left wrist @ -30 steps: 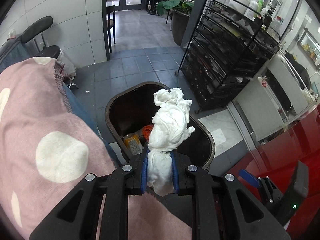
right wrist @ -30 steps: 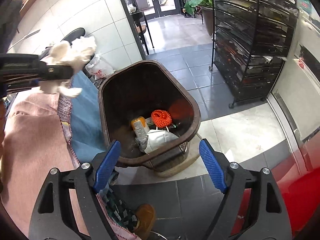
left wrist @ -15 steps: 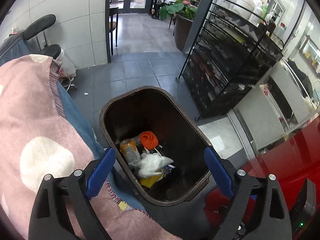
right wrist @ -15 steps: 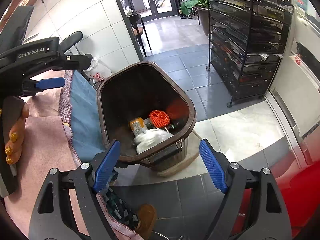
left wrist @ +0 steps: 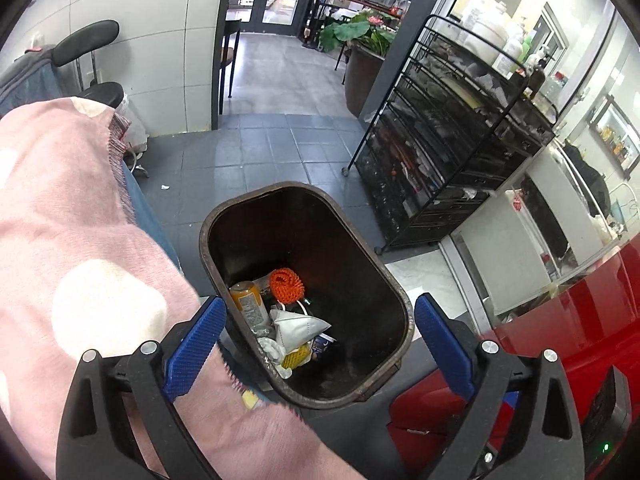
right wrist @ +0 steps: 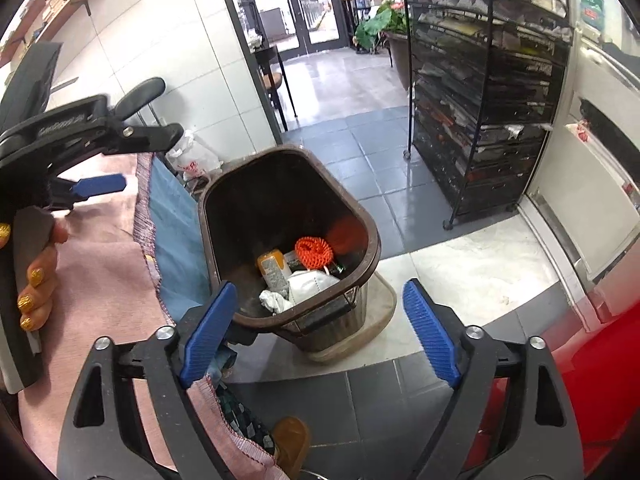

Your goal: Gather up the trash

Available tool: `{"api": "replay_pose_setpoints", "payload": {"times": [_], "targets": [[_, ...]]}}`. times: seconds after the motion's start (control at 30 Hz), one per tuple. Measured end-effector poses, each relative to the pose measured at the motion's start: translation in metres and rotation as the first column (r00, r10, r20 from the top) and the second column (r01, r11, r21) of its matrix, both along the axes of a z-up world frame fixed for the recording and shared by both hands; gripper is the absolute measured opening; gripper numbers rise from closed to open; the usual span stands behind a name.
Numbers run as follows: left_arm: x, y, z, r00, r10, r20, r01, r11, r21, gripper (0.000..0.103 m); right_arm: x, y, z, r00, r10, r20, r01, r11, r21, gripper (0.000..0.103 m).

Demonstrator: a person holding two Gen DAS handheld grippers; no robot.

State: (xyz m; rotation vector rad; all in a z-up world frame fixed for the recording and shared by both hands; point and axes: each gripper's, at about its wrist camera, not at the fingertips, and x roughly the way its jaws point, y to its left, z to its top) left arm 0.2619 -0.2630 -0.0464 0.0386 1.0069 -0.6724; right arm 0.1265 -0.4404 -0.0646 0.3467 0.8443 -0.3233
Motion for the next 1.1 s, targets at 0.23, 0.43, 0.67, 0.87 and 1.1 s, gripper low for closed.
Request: {"api": "replay_pose_setpoints", "payload": {"times": [0.23, 0.43, 0.67, 0.87, 1.1], "targets": [[-0.044, 0.055, 0.046, 0.990, 0.044, 0.131, -0.035, 0.997, -0.070, 0.097, -0.014, 0.018, 0.029, 0.996, 0.021, 0.091, -0.013, 0.996, -0.090, 0.093], [-0.094, 0.103, 0.072, 0.942, 0.116, 0.314, -0.116, 0.993, -0.019, 0.097, -0.019, 0.051, 0.053, 0.980, 0.064, 0.188, -0.038, 0.990, -0.135, 0.097], [-0.132, 0.147, 0.073, 0.874, 0.256, 0.414, -0.284, 0.959, 0.005, 0.097, -0.025, 0.102, 0.074, 0.951, 0.163, 0.264, -0.114, 0.975, -0.189, 0.097], [-0.152, 0.171, 0.065, 0.855, 0.321, 0.407, -0.347, 0.938, -0.011, 0.097, -0.042, 0.138, 0.090, 0.920, 0.230, 0.317, -0.146, 0.952, -0.268, 0.097], [-0.180, 0.197, 0.067, 0.783, 0.417, 0.461, -0.444, 0.894, -0.054, 0.097, -0.063, 0.163, 0.100, 0.899, 0.281, 0.336, -0.157, 0.923, -0.350, 0.097]]}}
